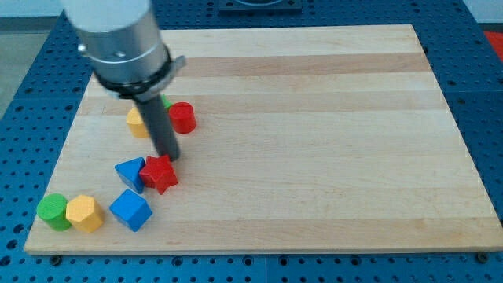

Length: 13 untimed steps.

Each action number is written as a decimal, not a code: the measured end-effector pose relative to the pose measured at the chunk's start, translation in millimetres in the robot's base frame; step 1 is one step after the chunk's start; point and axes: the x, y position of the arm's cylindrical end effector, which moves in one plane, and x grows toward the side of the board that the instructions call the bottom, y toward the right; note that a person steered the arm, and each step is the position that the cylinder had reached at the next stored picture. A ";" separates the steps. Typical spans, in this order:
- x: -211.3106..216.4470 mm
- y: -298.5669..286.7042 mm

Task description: Push the red star along with blue triangle towards bottom left

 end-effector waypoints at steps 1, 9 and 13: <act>-1.3 46.3; 23.0 -57.7; 23.0 -86.4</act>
